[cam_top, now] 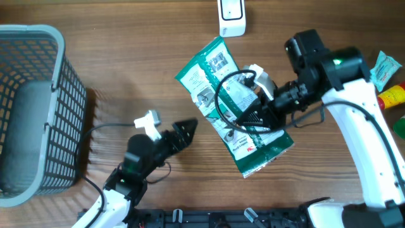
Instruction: Scan the item barcode
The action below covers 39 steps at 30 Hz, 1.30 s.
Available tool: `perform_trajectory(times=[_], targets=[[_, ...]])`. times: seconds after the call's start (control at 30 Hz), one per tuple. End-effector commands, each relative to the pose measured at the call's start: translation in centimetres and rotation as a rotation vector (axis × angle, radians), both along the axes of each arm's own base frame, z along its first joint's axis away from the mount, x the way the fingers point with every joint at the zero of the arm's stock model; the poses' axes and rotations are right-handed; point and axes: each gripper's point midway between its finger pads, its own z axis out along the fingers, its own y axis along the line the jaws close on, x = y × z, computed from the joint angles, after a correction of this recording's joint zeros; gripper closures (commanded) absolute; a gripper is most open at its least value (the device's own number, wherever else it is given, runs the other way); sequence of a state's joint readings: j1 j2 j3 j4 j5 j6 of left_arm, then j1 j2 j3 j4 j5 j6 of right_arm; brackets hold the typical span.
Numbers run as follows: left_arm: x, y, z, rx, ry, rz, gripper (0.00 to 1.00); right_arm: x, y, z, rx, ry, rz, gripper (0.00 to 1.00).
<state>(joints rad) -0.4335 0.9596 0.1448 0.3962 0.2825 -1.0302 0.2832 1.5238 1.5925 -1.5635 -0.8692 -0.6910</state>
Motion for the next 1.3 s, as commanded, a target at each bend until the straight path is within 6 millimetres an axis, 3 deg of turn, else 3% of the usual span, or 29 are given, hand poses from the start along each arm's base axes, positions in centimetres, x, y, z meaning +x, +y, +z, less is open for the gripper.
perform_trajectory(times=[0.0, 0.17, 0.3, 0.47, 0.67, 0.9, 1.0, 1.07, 1.17, 1.27], targets=[[-0.3, -0.4, 2.8, 0.215, -0.061, -0.082, 0.01, -0.4, -0.5, 0.9, -0.025, -0.039, -0.033, 0.95], [-2.6, 3.9, 6.3, 0.628, 0.024, -0.004, 0.00, -0.2, -0.5, 0.6, -0.030, -0.027, -0.046, 0.95], [-4.0, 4.7, 8.1, 0.698, -0.023, 0.059, 0.00, 0.0, -0.4, 0.6, -0.024, -0.032, -0.050, 0.95], [-5.1, 6.3, 7.5, 0.770, 0.000, 0.117, 0.00, 0.3, -0.2, 0.7, -0.020, -0.039, -0.062, 0.95], [-5.2, 6.3, 7.3, 0.779, 0.008, 0.112, 0.00, 0.8, -0.2, 0.8, -0.019, -0.042, -0.079, 0.95], [-5.2, 6.3, 7.3, 0.779, 0.007, 0.113, 0.00, 2.2, -0.3, 0.5, -0.032, -0.203, -0.013, 0.96], [-5.2, 6.3, 7.3, 0.779, 0.007, 0.113, 0.00, 6.0, -3.2, -2.0, -0.268, -0.258, -0.200, 0.95], [-5.2, 6.3, 7.3, 0.779, 0.007, 0.113, 0.00, 10.0, -6.0, -2.7, -0.428, -0.306, -0.453, 0.95], [-5.2, 6.3, 7.3, 0.779, 0.007, 0.113, 0.00, 14.3, -10.9, -2.0, -0.625, -0.426, -0.785, 0.95], [-5.2, 6.3, 7.3, 0.779, 0.007, 0.113, 0.00, 17.4, -13.5, -0.9, -0.720, -0.602, -0.898, 0.95]])
